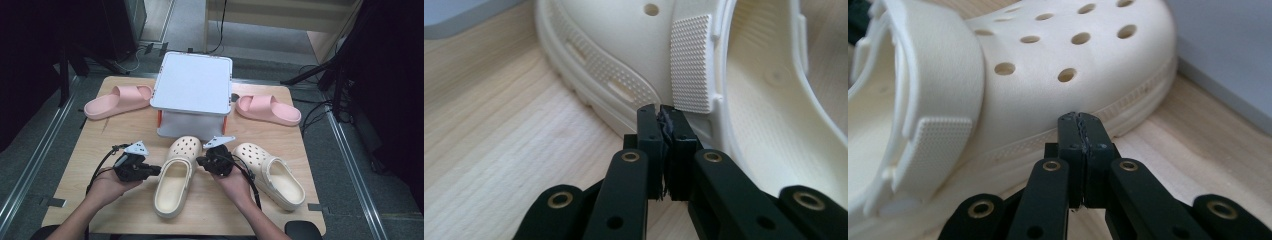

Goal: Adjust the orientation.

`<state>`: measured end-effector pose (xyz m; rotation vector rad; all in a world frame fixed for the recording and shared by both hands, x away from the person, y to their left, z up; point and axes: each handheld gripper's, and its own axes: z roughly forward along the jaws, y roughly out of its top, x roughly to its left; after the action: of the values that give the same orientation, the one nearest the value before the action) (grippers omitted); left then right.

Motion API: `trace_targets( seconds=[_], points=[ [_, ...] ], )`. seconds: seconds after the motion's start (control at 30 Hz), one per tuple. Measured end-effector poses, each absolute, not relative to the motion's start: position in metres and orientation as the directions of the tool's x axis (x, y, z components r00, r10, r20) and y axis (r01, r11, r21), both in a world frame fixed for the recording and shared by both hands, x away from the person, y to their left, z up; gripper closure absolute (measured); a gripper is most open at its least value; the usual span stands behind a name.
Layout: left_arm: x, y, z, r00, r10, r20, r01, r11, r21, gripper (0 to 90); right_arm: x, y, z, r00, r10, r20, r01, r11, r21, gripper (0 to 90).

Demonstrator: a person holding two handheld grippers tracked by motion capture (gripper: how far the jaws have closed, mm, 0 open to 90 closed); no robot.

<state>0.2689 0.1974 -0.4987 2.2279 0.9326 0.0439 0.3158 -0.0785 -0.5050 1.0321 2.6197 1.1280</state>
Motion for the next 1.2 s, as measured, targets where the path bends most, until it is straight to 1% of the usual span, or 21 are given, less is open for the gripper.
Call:
trace_targets(
  seconds=[0.13,0.2,0.33,0.43,0.5,0.57,0.67,0.8,0.87,0.97,1.07,1.2],
  points=[
    [0.267,0.19,-0.5,0.747,0.621,-0.239,0.609,-0.493,0.621,85.6,0.323,-0.078,-0.505,-0.757,0.633,0.163,0.552,0.486,0.678,88.4],
    [0.269,0.193,-0.496,0.734,0.629,-0.257,0.618,-0.46,0.637,84.0,0.324,-0.079,-0.503,-0.754,0.638,0.156,0.552,0.486,0.678,84.1],
    [0.276,0.205,-0.48,0.713,0.648,-0.268,0.62,-0.405,0.672,80.2,0.321,-0.085,-0.492,-0.752,0.635,0.177,0.542,0.444,0.714,76.7],
    [0.282,0.21,-0.467,0.706,0.66,-0.258,0.618,-0.395,0.68,77.5,0.313,-0.088,-0.482,-0.757,0.631,0.172,0.525,0.43,0.734,71.3],
    [0.284,0.211,-0.455,0.707,0.666,-0.236,0.6,-0.39,0.699,79.6,0.307,-0.089,-0.477,-0.76,0.626,0.177,0.519,0.419,0.745,67.7],
    [0.287,0.21,-0.44,0.722,0.663,-0.201,0.574,-0.41,0.709,82.4,0.299,-0.091,-0.47,-0.761,0.626,0.168,0.506,0.412,0.758,66.2],
    [0.298,0.21,-0.424,0.717,0.669,-0.195,0.57,-0.403,0.716,85.1,0.288,-0.093,-0.461,-0.76,0.628,0.168,0.494,0.391,0.777,62.9],
    [0.32,0.215,-0.41,0.703,0.681,-0.203,0.584,-0.39,0.712,86.3,0.277,-0.093,-0.455,-0.75,0.633,0.191,0.505,0.363,0.783,55.6],
    [0.33,0.217,-0.404,0.702,0.682,-0.206,0.582,-0.383,0.717,86.4,0.269,-0.091,-0.457,-0.743,0.635,0.211,0.523,0.355,0.775,51.0],
    [0.344,0.219,-0.393,0.697,0.685,-0.21,0.587,-0.377,0.717,86.5,0.261,-0.086,-0.463,-0.735,0.639,0.226,0.544,0.358,0.758,49.5],
    [0.352,0.219,-0.379,0.69,0.688,-0.222,0.581,-0.345,0.737,87.4,0.256,-0.082,-0.471,-0.725,0.651,0.226,0.56,0.365,0.744,48.2],
    [0.369,0.215,-0.369,0.69,0.702,-0.18,0.566,-0.367,0.738,88.2,0.254,-0.076,-0.481,-0.701,0.674,0.232,0.586,0.359,0.727,45.7]
  ],
)
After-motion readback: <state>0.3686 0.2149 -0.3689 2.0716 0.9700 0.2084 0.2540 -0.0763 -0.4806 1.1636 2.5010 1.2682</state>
